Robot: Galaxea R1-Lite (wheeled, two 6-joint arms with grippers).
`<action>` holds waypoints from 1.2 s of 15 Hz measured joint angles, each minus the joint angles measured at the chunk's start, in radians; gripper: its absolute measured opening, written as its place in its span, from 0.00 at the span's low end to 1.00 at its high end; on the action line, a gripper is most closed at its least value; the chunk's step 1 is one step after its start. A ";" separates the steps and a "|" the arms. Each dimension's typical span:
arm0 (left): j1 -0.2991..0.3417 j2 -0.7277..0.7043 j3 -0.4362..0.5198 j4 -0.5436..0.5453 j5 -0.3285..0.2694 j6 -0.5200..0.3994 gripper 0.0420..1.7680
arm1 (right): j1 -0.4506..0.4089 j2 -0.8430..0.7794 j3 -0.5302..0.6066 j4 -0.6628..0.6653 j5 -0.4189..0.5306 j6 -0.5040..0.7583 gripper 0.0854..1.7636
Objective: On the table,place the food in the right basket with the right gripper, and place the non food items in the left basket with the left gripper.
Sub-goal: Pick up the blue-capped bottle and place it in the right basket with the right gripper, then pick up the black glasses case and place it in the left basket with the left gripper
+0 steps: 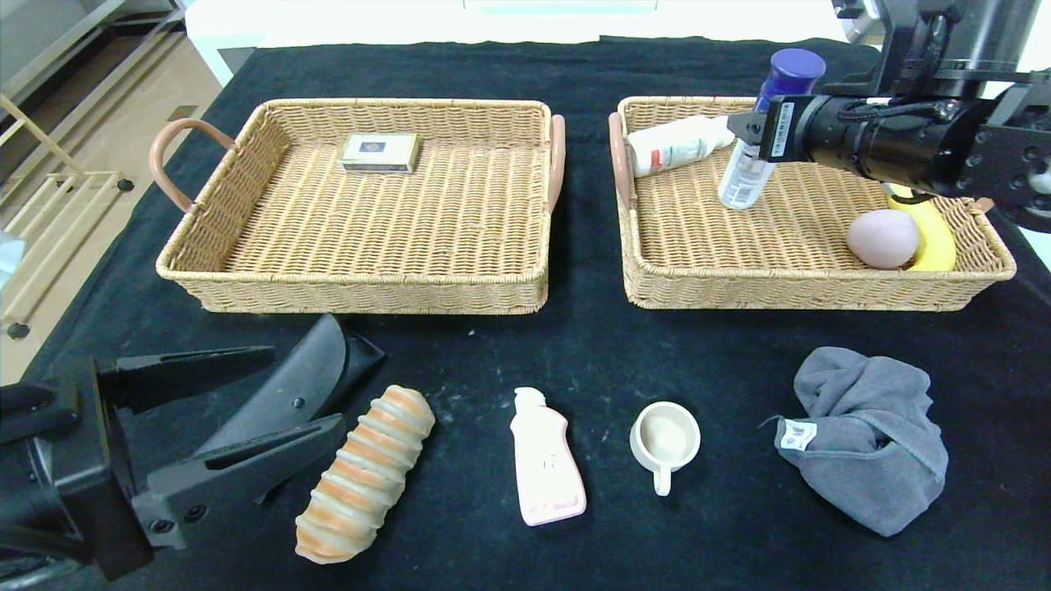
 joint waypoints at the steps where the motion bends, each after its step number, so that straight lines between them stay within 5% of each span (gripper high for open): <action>1: 0.000 0.000 0.000 0.000 0.000 0.000 0.97 | 0.008 -0.041 0.049 0.007 0.000 0.000 0.86; 10: 0.000 0.000 0.001 0.002 0.000 0.004 0.97 | 0.120 -0.442 0.406 0.289 0.000 0.021 0.94; 18: 0.000 -0.003 -0.004 0.007 0.000 0.005 0.97 | 0.222 -0.566 0.613 0.309 0.013 0.018 0.96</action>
